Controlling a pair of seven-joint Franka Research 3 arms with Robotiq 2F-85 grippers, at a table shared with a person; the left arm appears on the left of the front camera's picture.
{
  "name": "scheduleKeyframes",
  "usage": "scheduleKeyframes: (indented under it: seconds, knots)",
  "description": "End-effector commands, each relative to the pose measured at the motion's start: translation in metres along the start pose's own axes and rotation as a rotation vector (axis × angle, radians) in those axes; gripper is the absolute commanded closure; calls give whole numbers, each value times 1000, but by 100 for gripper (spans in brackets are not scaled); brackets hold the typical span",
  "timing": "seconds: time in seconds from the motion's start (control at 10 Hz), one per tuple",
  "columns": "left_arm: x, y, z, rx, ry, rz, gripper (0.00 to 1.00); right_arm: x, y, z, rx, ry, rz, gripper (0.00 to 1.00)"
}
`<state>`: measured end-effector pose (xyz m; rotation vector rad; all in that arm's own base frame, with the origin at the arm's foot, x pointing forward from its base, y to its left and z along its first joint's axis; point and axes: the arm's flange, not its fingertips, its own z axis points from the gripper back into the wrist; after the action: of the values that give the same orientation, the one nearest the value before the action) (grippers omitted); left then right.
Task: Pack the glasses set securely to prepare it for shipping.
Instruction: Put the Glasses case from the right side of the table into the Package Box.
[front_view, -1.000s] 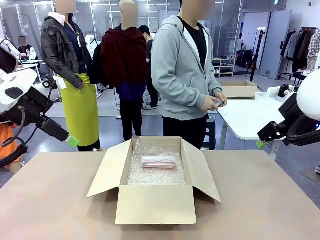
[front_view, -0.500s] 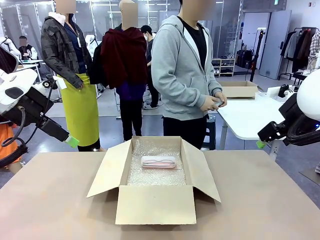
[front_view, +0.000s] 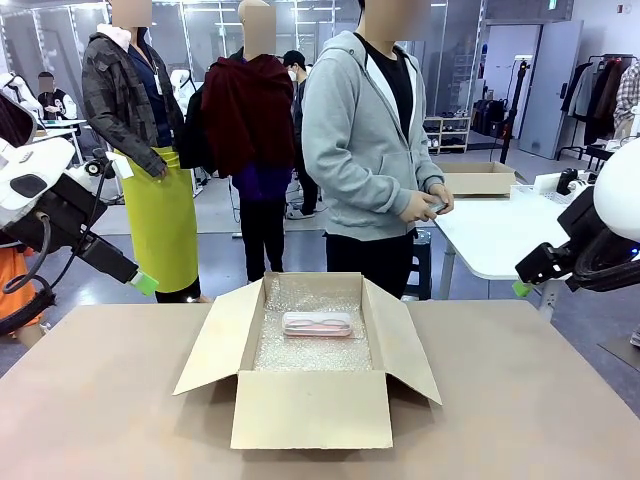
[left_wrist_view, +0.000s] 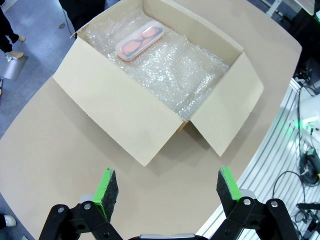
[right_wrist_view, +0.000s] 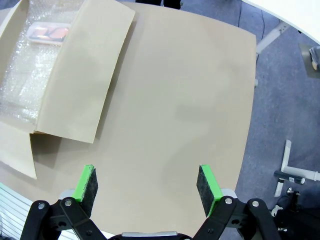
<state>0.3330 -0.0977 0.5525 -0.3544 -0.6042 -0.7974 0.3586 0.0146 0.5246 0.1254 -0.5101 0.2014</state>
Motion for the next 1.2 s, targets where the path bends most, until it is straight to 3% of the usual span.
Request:
scheduleKeyframes:
  seconds: [0.0,1.1]
  knots:
    - [0,1,2,-15,-9,-7,0,0,1,-1,-7,2,-3,0]
    - [0,1,2,-15,-9,-7,0,0,1,-1,-7,2,-3,0]
